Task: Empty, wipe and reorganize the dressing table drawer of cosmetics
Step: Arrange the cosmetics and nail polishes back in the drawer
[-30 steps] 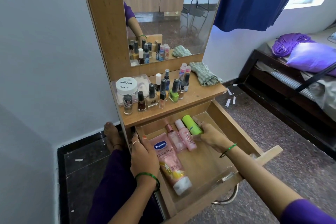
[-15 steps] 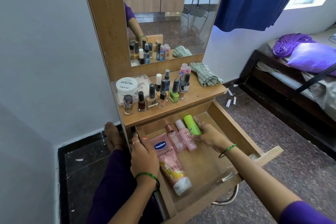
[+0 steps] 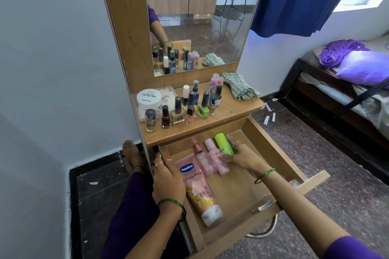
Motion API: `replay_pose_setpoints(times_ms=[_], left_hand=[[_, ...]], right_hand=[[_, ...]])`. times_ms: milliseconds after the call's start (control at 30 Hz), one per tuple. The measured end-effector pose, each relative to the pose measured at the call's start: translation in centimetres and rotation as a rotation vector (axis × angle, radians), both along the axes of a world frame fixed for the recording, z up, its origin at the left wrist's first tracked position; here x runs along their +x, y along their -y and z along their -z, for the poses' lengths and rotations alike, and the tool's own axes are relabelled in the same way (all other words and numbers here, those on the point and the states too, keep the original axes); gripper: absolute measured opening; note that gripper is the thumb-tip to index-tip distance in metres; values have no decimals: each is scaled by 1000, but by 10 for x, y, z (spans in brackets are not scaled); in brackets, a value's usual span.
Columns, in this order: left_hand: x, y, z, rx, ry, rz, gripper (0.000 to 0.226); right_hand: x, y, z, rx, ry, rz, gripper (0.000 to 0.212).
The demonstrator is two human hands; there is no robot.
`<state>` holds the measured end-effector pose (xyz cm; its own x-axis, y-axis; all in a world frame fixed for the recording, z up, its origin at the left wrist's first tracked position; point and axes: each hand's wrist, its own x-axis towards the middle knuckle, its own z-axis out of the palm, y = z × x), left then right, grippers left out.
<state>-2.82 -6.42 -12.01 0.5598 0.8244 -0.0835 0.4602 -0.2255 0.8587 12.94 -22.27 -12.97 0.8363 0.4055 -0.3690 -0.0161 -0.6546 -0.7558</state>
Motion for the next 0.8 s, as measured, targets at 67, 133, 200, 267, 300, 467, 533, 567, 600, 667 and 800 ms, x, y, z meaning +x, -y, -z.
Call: replay_pose_setpoints(times_ms=[67, 133, 200, 267, 300, 467, 533, 567, 600, 667, 800], left_hand=[[0, 0, 0, -3, -6, -1, 38], [1, 0, -1, -3, -10, -4, 39], [1, 0, -1, -3, -7, -7, 40], [0, 0, 0, -1, -5, -5, 41], [0, 0, 0, 1, -8, -5, 41], [1, 0, 1, 6, -17, 2, 40], [0, 0, 2, 10, -20, 5, 41], [0, 0, 1, 13, -20, 4, 43], [0, 0, 2, 15, -21, 2, 43], [0, 0, 1, 15, -21, 3, 43], [0, 0, 1, 8, -16, 10, 41]], right_hand=[[0, 0, -1, -5, 11, -16, 85], [0, 1, -3, -25, 28, -42, 86], [0, 2, -5, -38, 36, -58, 88], [-1, 2, -6, -41, 33, -61, 89], [-1, 3, -6, -39, 31, -62, 89], [-2, 3, -9, -36, 22, -70, 89], [-1, 3, -8, -24, 23, -73, 91], [-1, 3, -8, -18, 23, -72, 92], [-1, 4, -7, -15, 21, -72, 93], [0, 4, -7, -14, 14, -70, 93], [1, 3, -4, -11, 19, -74, 91]])
